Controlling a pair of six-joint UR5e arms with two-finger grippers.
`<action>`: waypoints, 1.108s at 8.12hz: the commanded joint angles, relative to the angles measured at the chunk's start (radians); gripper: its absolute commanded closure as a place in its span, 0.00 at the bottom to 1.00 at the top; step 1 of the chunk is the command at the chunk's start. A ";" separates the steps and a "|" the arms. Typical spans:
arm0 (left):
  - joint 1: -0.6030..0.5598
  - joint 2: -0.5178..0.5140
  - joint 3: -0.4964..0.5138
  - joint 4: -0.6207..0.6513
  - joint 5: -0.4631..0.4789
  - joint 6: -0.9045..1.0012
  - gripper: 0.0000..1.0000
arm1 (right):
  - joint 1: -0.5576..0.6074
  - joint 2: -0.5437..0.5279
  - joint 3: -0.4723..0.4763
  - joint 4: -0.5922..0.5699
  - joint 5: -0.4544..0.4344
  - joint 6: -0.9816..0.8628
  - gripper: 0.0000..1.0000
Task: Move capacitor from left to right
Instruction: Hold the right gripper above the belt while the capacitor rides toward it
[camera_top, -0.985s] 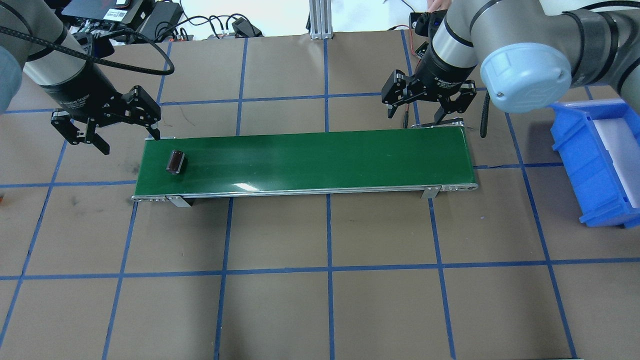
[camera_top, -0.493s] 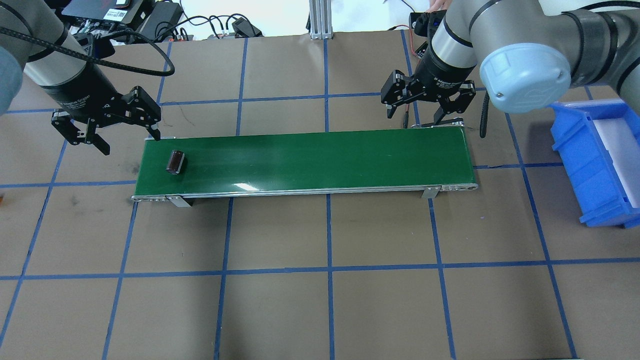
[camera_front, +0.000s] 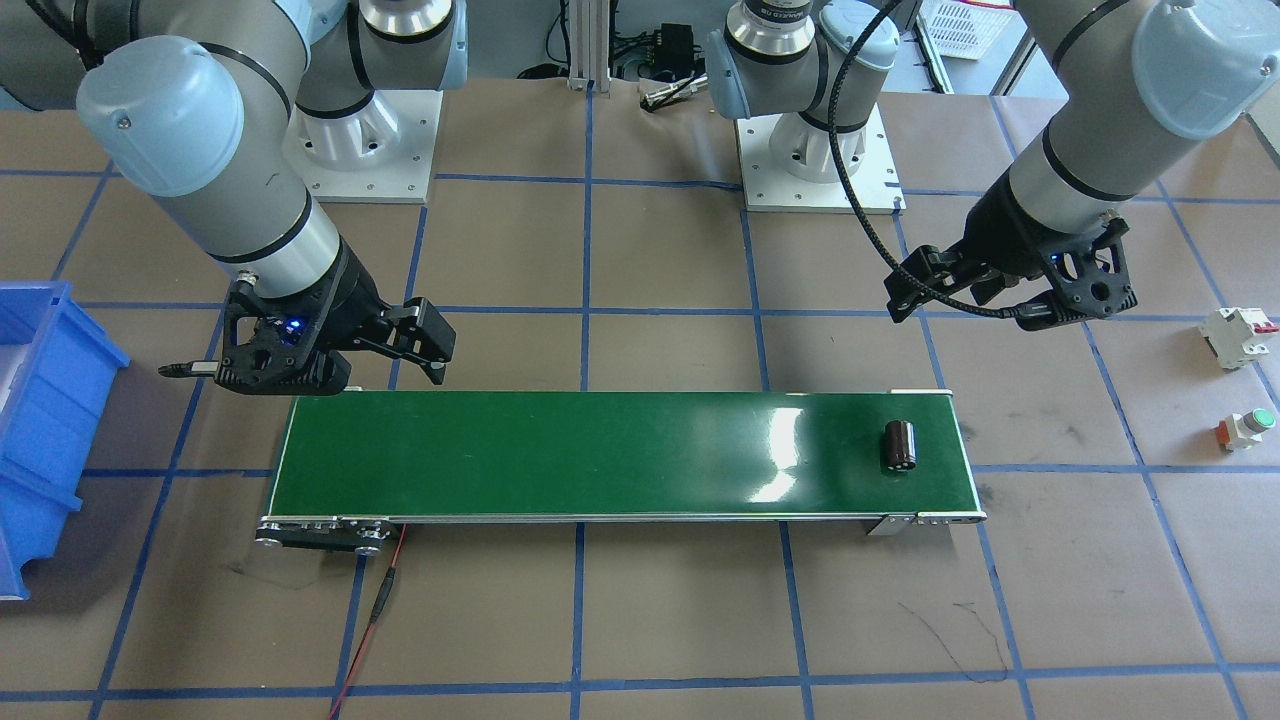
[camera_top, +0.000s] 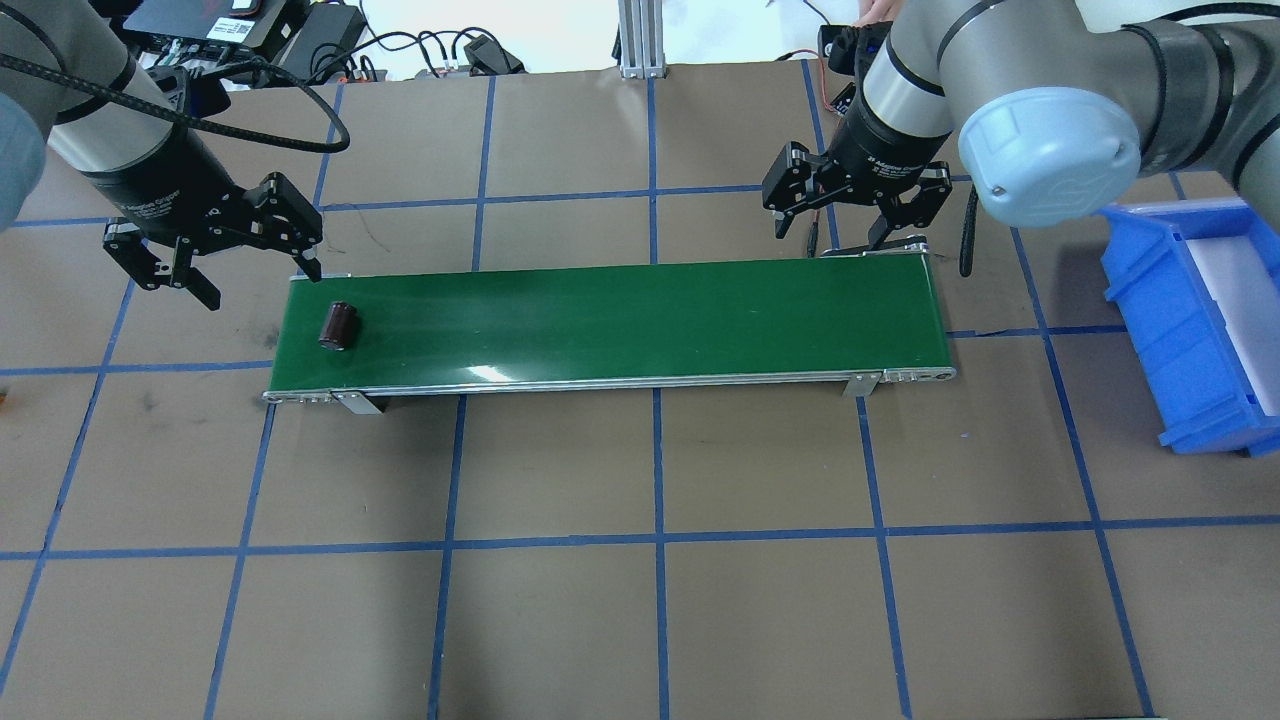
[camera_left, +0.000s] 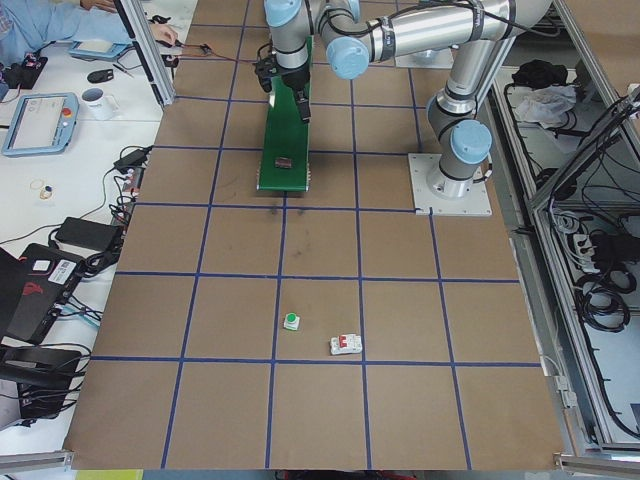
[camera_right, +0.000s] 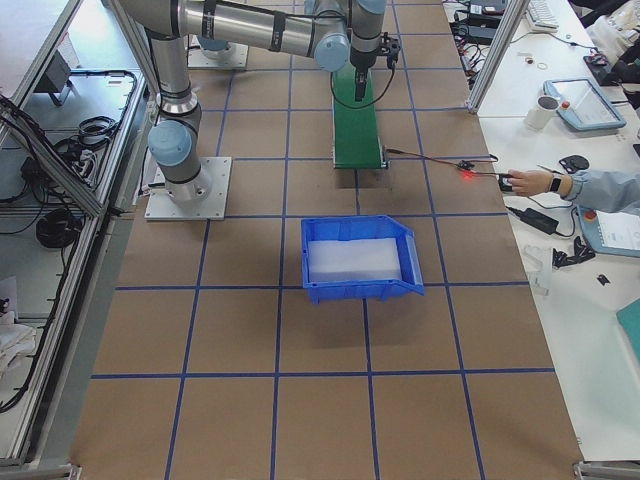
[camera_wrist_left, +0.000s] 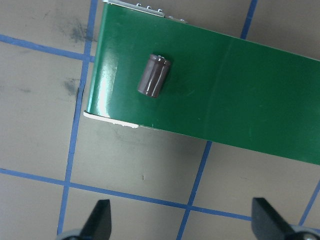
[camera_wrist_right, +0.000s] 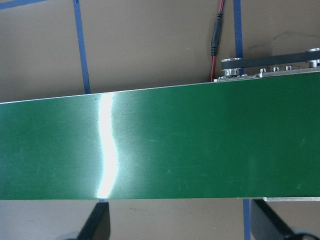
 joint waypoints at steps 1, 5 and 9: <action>0.000 0.000 0.000 0.000 0.000 -0.001 0.00 | 0.001 0.000 0.002 0.002 -0.002 0.000 0.00; 0.000 -0.002 0.000 0.003 0.000 0.001 0.00 | 0.007 0.000 0.014 0.002 -0.005 0.000 0.00; 0.000 0.000 0.000 0.005 0.000 0.001 0.00 | 0.008 -0.014 0.011 0.003 0.004 -0.002 0.00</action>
